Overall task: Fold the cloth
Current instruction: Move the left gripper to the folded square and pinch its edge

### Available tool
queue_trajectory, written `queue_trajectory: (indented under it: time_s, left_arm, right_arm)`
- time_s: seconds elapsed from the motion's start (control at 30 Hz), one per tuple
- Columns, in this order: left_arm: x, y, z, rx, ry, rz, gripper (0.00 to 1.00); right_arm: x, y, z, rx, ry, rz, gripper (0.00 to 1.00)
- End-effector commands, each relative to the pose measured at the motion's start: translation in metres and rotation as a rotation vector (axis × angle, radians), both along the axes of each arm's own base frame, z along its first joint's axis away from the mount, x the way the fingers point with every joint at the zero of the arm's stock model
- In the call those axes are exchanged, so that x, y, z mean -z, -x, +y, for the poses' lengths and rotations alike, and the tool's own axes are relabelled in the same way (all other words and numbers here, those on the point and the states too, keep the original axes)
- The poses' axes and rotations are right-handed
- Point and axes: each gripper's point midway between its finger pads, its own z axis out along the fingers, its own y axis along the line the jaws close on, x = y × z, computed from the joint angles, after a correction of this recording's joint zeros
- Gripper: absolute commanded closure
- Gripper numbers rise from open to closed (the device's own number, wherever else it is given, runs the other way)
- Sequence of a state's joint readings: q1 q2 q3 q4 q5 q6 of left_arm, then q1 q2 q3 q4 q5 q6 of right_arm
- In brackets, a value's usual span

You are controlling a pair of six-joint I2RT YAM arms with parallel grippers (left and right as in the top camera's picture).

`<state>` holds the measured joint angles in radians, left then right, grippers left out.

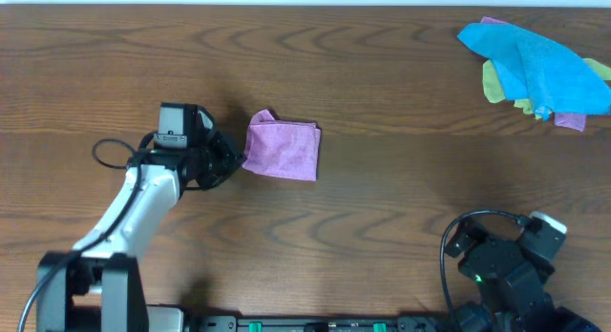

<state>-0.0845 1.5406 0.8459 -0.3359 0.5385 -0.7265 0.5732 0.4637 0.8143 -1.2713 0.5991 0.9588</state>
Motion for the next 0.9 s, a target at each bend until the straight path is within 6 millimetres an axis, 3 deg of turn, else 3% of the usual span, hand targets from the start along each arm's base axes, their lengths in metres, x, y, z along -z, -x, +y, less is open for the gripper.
queue_trajectory:
  time_s: [0.0,0.2,0.37,0.6,0.87]
  left_arm:
    - [0.015,0.003,-0.001,-0.050,0.023,0.075,0.72]
    - [0.015,0.008,-0.005,-0.065,0.063,0.113,0.48]
    - [0.020,0.016,-0.005,-0.075,0.065,0.156,0.33]
    - [0.041,0.027,-0.011,-0.110,0.136,0.147,0.27]
    - [0.044,0.022,-0.025,-0.123,0.204,0.068,0.23]
  right_arm:
    - [0.000,0.000,-0.003,0.026,0.001,-0.008,0.01]
    - [0.000,0.000,-0.004,0.026,0.001,-0.008,0.01]
    - [0.000,0.000,-0.003,0.026,0.001,-0.008,0.01]
    - [0.000,0.000,-0.004,0.026,0.001,-0.008,0.01]
    - [0.000,0.000,-0.004,0.026,0.001,-0.008,0.01]
